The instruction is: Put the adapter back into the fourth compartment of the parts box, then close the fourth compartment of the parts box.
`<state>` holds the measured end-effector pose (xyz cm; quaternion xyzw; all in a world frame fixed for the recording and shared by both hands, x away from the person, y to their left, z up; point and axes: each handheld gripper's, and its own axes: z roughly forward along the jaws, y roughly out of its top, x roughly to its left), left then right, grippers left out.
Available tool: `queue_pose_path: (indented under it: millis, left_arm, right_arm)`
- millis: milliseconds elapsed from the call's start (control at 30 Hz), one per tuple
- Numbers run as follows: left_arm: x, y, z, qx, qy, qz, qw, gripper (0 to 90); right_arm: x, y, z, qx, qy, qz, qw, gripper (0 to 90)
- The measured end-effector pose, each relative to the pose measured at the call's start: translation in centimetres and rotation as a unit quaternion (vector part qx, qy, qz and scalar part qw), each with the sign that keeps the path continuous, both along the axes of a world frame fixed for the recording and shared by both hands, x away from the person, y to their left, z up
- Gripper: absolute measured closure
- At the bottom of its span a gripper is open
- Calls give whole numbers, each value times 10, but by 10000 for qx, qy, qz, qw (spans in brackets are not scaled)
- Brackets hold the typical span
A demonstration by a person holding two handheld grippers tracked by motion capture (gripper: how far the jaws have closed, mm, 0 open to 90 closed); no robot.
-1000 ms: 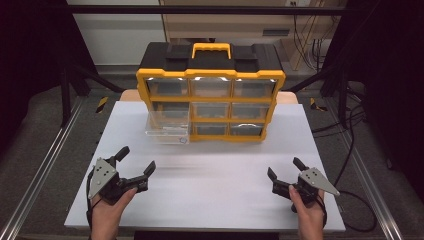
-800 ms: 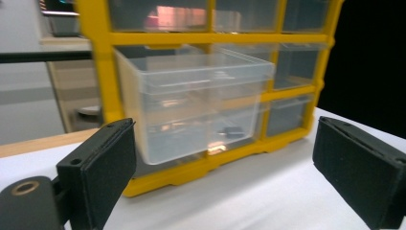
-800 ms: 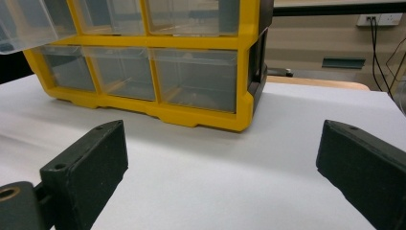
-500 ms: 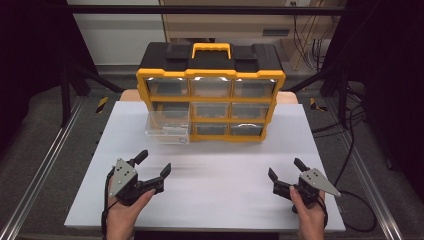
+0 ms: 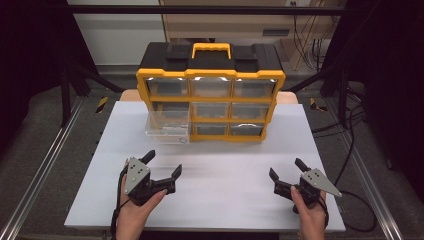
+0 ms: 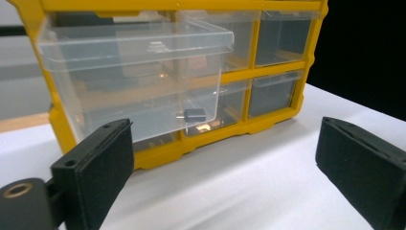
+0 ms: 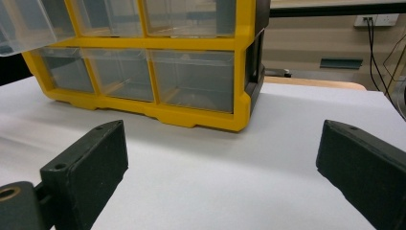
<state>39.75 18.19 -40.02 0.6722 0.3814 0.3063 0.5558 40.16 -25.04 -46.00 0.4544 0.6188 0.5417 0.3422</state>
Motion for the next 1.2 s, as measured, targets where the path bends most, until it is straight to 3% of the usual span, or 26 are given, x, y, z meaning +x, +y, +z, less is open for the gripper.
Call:
queue_pose_path:
  millis: [233, 400, 567, 700, 800, 1033, 1200]
  left_arm:
    - [3, -3, 3, -100, -13, 209, 9997, 136]
    - [4, -1, 6, -121, -92, 296, 9994, 370]
    - [6, 1, 4, -245, 7, 366, 9990, 568]
    - [7, 3, 1, -285, -49, 280, 9992, 773]
    - [9, 4, -2, -309, 18, 272, 9992, 870]
    - [15, 4, -6, -292, 81, 519, 9982, 900]
    - [19, 2, -7, -297, 180, 535, 9980, 900]
  right_arm:
    - [0, -2, 0, 14, -18, -18, 10000, 40]
    - [-1, -1, 0, 29, -12, -16, 10000, 40]
    - [-1, -2, 0, 40, -7, -28, 10000, 40]
    - [-2, -2, 0, 23, -38, -17, 10000, 40]
    - [-3, -2, 0, 26, -31, -15, 10000, 39]
    - [-3, -1, 0, 53, -21, -3, 10000, 38]
    - [-4, -2, 0, 54, -26, -2, 10000, 36]
